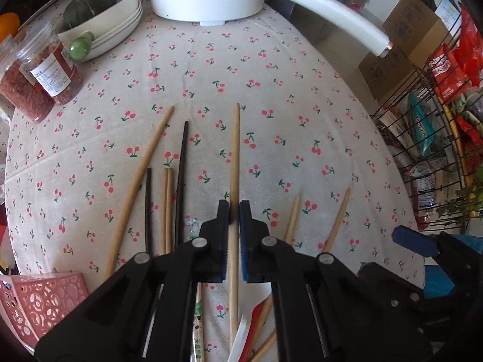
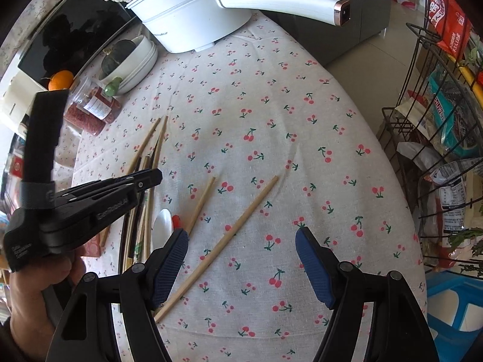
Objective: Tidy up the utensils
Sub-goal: 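Grasp a bamboo chopstick with the right tool while the left tool grasps another bamboo chopstick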
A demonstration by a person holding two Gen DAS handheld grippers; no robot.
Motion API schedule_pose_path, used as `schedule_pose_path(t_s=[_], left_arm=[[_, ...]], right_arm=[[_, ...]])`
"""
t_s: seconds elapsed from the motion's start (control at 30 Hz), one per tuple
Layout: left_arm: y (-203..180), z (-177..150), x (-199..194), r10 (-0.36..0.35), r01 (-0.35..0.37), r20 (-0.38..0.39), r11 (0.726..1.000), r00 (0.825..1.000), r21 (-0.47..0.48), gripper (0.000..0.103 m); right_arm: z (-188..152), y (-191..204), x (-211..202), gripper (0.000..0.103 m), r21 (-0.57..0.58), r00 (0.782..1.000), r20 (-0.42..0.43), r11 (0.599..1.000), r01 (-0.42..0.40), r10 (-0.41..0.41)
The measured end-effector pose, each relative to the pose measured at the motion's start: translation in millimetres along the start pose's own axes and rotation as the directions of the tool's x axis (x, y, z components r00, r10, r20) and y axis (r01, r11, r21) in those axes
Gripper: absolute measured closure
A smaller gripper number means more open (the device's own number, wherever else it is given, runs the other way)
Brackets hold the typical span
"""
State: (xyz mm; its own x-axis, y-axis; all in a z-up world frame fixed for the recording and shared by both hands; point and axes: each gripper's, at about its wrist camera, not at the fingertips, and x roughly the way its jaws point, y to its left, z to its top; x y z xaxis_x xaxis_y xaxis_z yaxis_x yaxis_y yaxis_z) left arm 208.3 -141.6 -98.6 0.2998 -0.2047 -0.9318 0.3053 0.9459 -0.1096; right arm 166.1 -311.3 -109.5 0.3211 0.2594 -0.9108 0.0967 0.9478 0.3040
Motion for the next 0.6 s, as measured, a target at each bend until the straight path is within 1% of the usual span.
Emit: schedule_pose_path(t_s=[0.07,0.17,0.3,0.33,0.4,0.47,0.53,0.6], left_arm=[[-0.4,-9.4,-26.9,-0.021,0.02,0.053,1.0,0.998,0.019,0.095],[1.2,-28.7,-63.2,-0.065,0.061,0.121,0.998,0.991,0.035,0.095],[10.9,-56.4,-93.5,-0.115,0.112,0.194,0.993,0.974,0.029,0.095],[11.4,-59.7,-93.3,-0.122,0.12,0.211,0.993,0.97,0.024,0.095],[17.5,-71.8,-104.4,-0.138,0.139,0.24,0.99,0.961,0.016,0.095],[23.6,-83.5,-111.0,-0.141,0.143,0.266,0.99,0.954,0.011,0.095],[28.7,-90.3,-112.6,-0.131,0.136,0.27,0.991,0.954,0.0,0.095],[34.8,-94.2,-112.9,-0.14,0.148,0.267,0.989,0.953,-0.011,0.096]], right_arm=[[0.0,1.6,3.2,0.028,-0.003,1.0,-0.007,1.0,-0.011,0.011],[0.0,2.8,9.1,0.028,0.009,0.999,-0.022,1.0,-0.026,0.026],[-0.9,5.9,19.0,0.028,0.012,0.996,-0.052,0.997,-0.07,0.071],[-1.5,7.4,21.9,0.028,0.011,0.996,-0.061,0.997,-0.071,0.071],[-3.0,11.1,29.5,0.028,0.002,0.996,-0.076,0.998,-0.055,0.055],[-5.1,14.3,37.1,0.028,-0.005,0.997,-0.081,1.0,-0.022,0.021],[-7.5,18.7,44.6,0.028,-0.019,0.996,-0.088,1.0,0.021,-0.022],[-11.3,26.2,52.5,0.028,-0.057,0.993,-0.094,0.996,0.066,-0.071]])
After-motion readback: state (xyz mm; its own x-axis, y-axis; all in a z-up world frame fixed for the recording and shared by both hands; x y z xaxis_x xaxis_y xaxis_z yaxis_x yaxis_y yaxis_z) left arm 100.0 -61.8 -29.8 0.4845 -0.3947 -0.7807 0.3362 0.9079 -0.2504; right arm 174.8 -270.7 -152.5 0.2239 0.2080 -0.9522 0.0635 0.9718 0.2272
